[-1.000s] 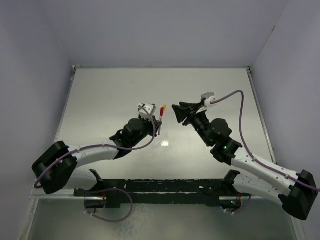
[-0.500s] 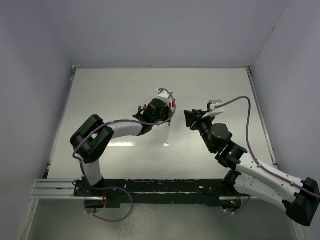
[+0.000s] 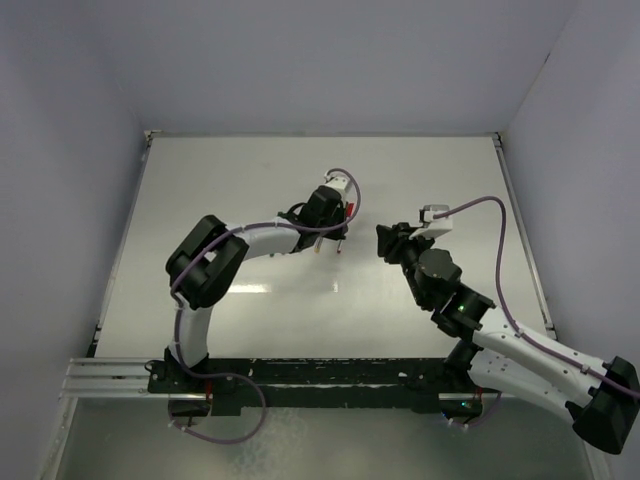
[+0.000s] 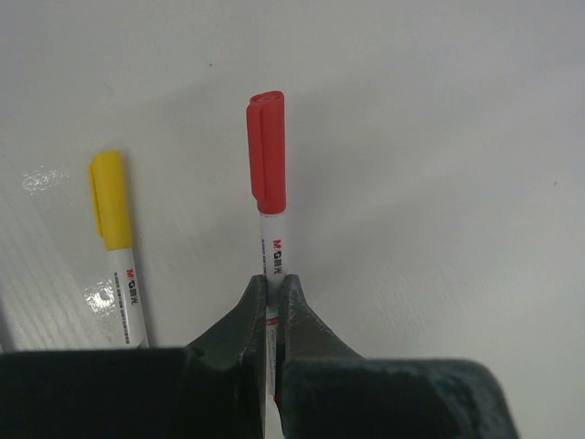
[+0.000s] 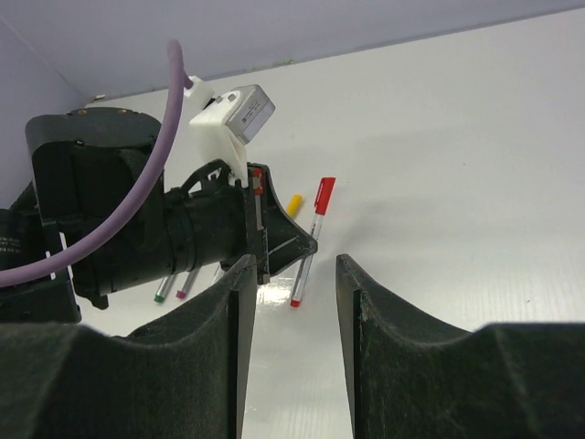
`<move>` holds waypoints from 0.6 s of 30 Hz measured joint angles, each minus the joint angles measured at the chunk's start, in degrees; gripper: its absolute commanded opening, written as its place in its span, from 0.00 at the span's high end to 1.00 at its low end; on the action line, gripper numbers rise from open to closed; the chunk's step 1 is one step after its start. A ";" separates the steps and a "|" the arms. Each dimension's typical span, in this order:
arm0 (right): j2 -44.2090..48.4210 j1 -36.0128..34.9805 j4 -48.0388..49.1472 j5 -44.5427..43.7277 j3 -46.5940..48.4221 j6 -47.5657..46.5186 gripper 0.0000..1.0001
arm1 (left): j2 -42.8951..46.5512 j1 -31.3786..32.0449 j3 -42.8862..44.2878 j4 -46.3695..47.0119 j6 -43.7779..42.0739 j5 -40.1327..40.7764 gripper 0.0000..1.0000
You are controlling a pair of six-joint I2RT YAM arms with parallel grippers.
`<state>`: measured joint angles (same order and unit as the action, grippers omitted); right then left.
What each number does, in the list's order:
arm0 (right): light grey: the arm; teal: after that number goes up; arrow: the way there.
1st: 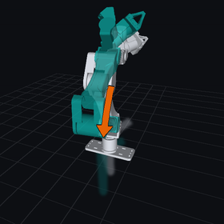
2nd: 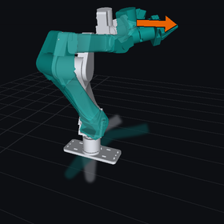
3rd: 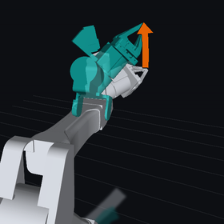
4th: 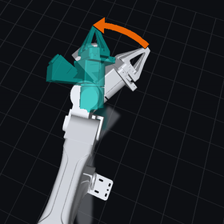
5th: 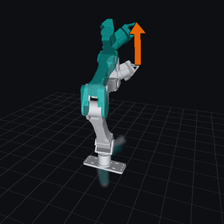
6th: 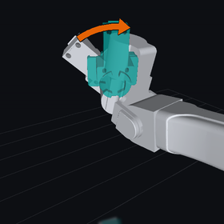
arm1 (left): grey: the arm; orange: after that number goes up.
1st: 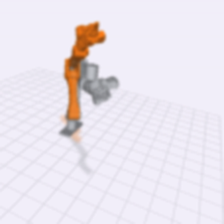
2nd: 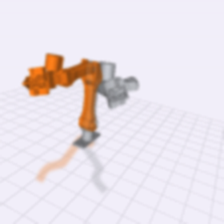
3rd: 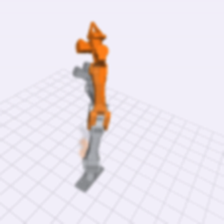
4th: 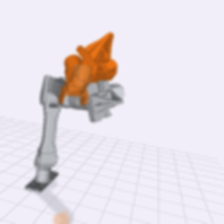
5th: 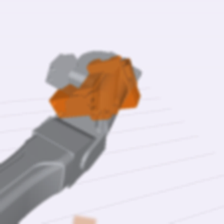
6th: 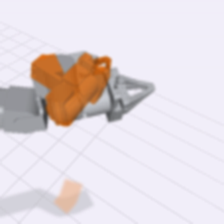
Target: Insert the pens into the pen caps
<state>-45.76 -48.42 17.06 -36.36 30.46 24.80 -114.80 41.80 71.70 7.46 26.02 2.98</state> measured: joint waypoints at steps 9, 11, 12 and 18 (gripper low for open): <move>-1.22 0.00 0.00 -0.11 -0.52 0.94 0.58 | -4.00 0.00 4.57 -6.14 0.02 0.72 0.92; -1.31 0.00 -0.02 -0.11 -0.83 1.20 0.58 | -4.74 0.00 5.14 -6.54 0.31 0.96 0.90; -1.44 0.00 -0.02 -0.11 -0.92 1.22 0.58 | -4.85 -0.02 5.40 -6.73 0.44 1.07 0.89; -1.86 0.00 -0.02 -0.11 -0.94 1.53 0.59 | -5.42 -0.04 6.12 -6.80 1.05 1.60 0.77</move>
<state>-47.62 -48.42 17.04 -36.47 29.52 26.33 -120.22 41.76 77.82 0.67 27.07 4.58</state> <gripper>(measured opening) 0.419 0.184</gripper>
